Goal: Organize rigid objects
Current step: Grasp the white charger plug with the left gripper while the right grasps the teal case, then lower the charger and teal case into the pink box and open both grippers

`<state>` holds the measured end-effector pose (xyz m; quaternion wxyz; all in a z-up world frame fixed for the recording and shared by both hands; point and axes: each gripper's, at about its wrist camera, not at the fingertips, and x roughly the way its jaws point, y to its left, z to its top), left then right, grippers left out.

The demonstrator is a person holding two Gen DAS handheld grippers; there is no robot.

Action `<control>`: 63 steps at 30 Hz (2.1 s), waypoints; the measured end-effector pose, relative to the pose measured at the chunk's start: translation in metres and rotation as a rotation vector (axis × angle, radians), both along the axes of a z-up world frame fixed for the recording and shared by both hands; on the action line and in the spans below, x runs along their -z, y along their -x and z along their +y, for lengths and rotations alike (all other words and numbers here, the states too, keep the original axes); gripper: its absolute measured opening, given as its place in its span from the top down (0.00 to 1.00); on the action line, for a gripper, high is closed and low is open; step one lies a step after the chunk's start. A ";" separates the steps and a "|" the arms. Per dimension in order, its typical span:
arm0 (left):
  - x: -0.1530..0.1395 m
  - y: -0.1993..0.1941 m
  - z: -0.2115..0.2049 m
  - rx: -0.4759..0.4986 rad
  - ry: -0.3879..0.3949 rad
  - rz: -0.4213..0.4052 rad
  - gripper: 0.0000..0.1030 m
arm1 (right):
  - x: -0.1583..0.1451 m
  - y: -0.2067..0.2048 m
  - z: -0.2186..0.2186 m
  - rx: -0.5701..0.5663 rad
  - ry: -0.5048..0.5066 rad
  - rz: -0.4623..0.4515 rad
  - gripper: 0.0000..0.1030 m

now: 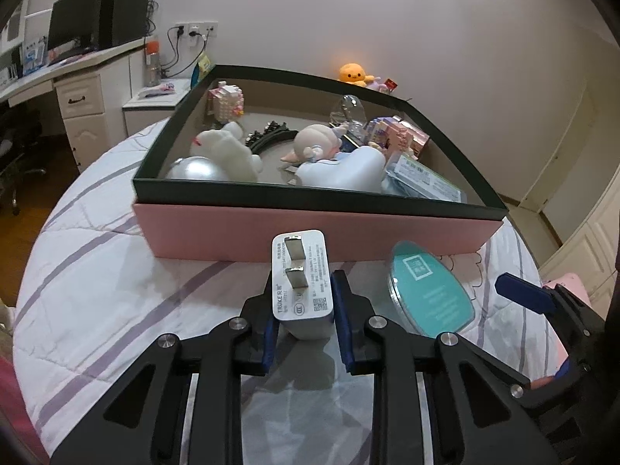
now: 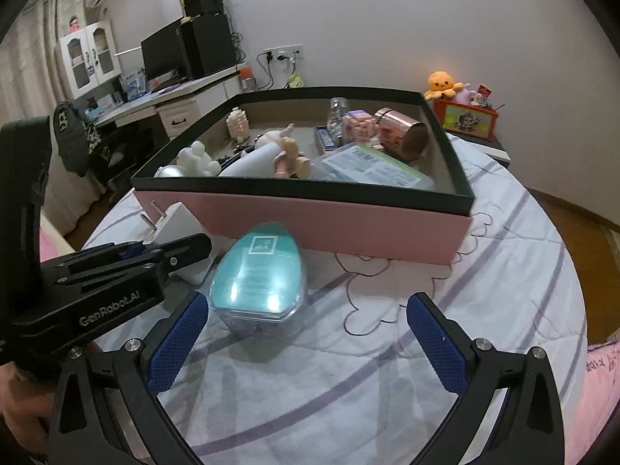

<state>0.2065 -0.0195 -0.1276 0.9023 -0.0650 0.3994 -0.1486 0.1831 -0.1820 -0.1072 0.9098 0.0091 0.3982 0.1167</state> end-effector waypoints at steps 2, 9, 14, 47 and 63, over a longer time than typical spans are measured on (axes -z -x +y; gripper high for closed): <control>-0.001 0.002 0.004 -0.011 -0.009 -0.004 0.76 | 0.002 -0.005 0.005 -0.024 0.003 0.012 0.00; 0.000 0.008 0.012 -0.031 -0.043 -0.012 0.76 | 0.023 -0.030 0.022 -0.044 0.069 0.077 0.35; -0.003 0.013 0.009 -0.026 -0.059 -0.027 0.77 | 0.016 -0.021 0.018 -0.038 0.073 0.051 0.45; -0.139 -0.039 0.009 -0.012 -0.066 -0.251 0.77 | -0.124 -0.102 -0.013 -0.023 -0.008 -0.063 0.45; -0.107 -0.098 -0.008 -0.009 -0.112 -0.135 0.77 | -0.067 -0.165 -0.017 0.026 -0.019 0.104 0.44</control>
